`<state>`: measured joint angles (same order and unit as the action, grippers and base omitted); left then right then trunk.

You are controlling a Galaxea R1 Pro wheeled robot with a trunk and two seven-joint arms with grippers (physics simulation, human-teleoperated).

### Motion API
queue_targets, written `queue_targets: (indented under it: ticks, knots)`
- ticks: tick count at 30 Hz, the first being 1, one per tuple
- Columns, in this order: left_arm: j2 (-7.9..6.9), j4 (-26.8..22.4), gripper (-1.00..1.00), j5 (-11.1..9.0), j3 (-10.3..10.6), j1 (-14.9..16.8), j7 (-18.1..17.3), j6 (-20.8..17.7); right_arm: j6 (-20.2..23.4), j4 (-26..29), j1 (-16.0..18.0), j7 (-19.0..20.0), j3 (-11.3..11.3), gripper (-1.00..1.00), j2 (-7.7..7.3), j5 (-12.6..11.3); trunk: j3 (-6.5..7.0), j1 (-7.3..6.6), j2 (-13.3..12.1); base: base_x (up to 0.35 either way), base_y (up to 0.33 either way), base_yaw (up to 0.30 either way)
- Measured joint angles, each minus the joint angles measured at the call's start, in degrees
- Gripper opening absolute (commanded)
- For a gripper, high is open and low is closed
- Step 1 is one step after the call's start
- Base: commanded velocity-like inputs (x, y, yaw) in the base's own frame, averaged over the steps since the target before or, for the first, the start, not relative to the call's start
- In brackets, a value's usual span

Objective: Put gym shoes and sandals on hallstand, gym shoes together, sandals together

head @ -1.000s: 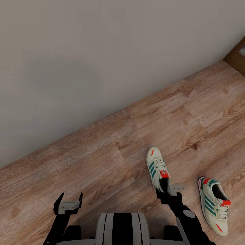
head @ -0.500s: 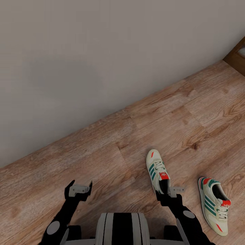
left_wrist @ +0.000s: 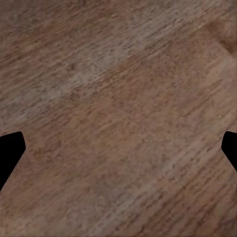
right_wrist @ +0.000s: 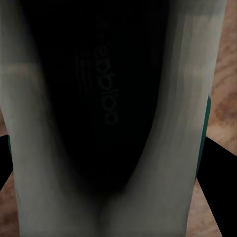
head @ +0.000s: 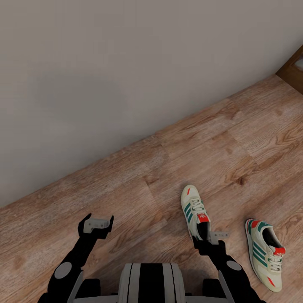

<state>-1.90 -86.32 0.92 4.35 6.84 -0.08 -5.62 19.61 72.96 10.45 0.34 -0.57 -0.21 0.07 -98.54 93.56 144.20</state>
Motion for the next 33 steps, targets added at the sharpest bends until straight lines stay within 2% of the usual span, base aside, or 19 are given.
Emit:
queue_targets:
  ticks: [14,30,33]
  knots:
    - [0.00,-0.6,1.00,0.0,0.0,0.0,0.0,-0.1,0.0,0.0,0.0,0.0,0.0,-1.00,0.09,0.0,0.06,0.00,0.0,0.000,0.000,0.000]
    - [0.00,-0.6,1.00,0.0,0.0,0.0,0.0,-0.1,0.0,0.0,0.0,0.0,0.0,-1.00,0.10,0.0,0.90,0.00,0.0,0.000,0.000,0.000]
    - [0.00,-0.8,1.00,0.0,0.0,0.0,0.0,-0.2,0.0,0.0,0.0,0.0,0.0,-1.00,0.13,0.0,1.60,-0.08,0.0,0.000,0.000,0.000]
